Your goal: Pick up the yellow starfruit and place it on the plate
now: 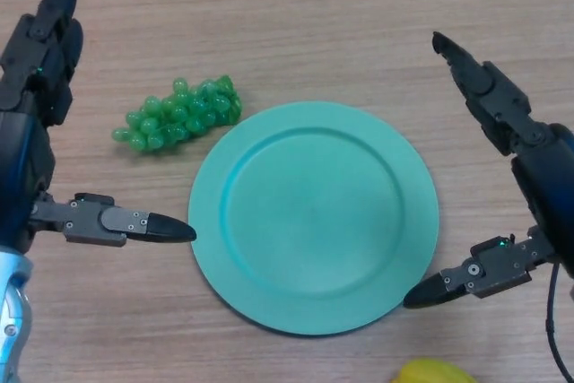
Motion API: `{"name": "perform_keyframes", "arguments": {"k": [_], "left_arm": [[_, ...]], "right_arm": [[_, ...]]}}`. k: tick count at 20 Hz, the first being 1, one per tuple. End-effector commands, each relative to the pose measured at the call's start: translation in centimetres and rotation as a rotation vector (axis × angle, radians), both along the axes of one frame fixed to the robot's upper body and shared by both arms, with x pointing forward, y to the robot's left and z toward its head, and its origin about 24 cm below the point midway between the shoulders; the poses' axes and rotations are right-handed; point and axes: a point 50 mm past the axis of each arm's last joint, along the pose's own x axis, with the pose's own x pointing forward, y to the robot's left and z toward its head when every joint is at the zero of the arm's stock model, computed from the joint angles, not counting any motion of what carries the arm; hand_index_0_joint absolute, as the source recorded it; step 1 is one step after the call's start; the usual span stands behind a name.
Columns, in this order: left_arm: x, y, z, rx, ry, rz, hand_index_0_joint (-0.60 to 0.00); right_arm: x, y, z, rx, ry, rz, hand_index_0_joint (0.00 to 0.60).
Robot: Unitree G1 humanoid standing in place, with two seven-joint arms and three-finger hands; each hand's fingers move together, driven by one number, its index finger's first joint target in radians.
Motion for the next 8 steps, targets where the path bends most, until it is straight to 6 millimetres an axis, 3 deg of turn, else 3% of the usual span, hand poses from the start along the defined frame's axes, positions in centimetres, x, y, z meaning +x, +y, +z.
{"name": "perform_keyframes", "arguments": {"k": [1, 8], "left_arm": [[-1.38, 0.01, 3.50, 0.058, -0.274, 0.043, 0.000], [-0.73, -0.71, 3.29, 0.108, -0.286, 0.074, 0.000]], "right_arm": [[-0.95, -0.61, 3.06, 0.057, -0.186, -0.002, 0.000], [-1.14, -0.72, 3.03, 0.075, -0.146, 0.005, 0.000]]}}
